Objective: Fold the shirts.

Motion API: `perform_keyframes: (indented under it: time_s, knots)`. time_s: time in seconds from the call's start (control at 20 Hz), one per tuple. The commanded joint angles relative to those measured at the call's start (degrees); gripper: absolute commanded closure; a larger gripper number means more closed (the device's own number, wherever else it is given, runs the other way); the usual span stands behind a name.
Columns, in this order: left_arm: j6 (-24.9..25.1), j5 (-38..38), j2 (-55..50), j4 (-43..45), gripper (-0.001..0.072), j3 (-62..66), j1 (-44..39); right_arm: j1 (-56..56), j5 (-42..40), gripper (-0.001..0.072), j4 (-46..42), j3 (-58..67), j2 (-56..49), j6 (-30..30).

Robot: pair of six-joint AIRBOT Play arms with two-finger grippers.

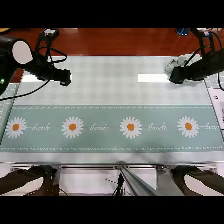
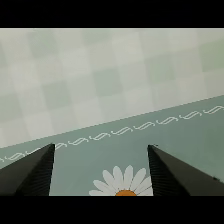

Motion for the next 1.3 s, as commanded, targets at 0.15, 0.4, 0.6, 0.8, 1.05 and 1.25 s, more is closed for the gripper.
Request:
perform_keyframes:
  time_s: [0.15,0.4,0.6,0.8,1.05,1.25]
  knots:
    - [0.02,0.0,-0.04,0.0,-0.0006,-0.02,-0.02,0.02,0.0,0.0099,0.0,0.04,-0.04,0.0]
    - [0.02,0.0,-0.04,0.0,-0.0006,-0.02,-0.02,0.02,0.0,0.0099,0.0,0.04,-0.04,0.0]
    - [0.02,0.0,-0.04,0.02,-0.0006,-0.02,-0.02,0.02,0.0,0.0099,0.0,0.04,-0.04,0.0]
    - [0.02,0.0,-0.04,0.0,-0.0006,-0.02,-0.02,0.02,-0.2,0.0099,0.04,0.04,-0.04,0.09]
    - [0.0,6.01,-0.74,-0.02,-0.0006,-0.02,-0.02,0.02,-12.74,0.0099,4.59,0.04,-0.11,1.01]
    - [0.04,11.58,-2.27,-0.02,-0.0006,-0.02,-0.02,0.02,-30.03,0.0116,6.38,0.04,-0.02,0.35]
